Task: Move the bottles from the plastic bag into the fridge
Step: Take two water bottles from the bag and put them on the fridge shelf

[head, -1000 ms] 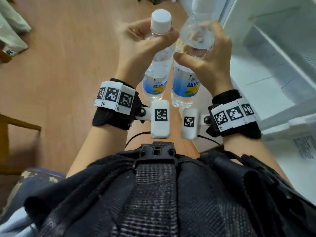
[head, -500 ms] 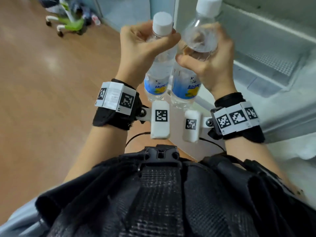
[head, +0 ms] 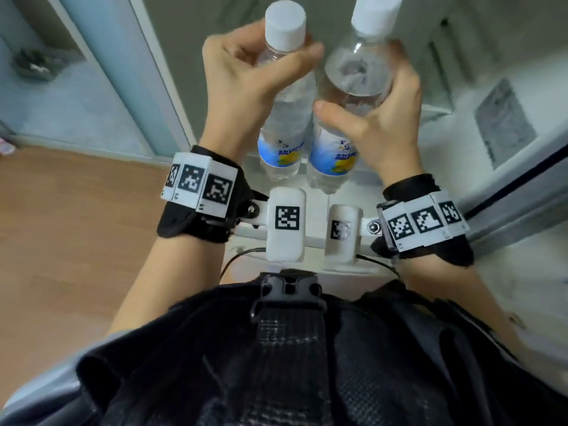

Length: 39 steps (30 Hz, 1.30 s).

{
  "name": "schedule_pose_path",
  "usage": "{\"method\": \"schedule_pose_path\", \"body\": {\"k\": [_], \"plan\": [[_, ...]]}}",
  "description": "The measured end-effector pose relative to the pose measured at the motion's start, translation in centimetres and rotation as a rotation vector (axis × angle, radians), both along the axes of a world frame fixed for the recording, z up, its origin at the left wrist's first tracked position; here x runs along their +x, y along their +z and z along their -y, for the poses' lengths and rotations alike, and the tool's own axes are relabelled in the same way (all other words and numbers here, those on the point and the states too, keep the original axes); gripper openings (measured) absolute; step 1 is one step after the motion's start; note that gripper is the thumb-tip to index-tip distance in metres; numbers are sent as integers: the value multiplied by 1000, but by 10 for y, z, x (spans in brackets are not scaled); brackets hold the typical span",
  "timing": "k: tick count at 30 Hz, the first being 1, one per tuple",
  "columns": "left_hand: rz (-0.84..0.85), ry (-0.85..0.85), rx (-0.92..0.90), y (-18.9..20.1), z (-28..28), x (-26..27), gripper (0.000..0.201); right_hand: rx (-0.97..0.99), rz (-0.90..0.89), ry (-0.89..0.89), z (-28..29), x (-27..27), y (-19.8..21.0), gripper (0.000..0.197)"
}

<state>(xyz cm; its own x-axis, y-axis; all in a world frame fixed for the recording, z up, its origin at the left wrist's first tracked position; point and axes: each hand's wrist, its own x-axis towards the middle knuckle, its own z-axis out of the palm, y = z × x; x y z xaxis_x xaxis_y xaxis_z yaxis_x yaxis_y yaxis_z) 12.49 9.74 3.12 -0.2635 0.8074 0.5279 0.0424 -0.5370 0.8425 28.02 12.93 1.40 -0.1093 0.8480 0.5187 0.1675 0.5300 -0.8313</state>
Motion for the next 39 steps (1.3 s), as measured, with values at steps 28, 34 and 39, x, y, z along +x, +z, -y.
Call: {"method": "schedule_pose_path", "body": {"k": [28, 34, 39], "plan": [[46, -117, 86, 32, -196, 63, 10, 92, 66, -500, -150, 47, 13, 82], [-107, -85, -37, 34, -227, 70, 21, -8, 144, -484, -177, 48, 17, 99], [-242, -184, -51, 24, -236, 60, 35, -82, 178, -461, -190, 54, 8, 90]]}}
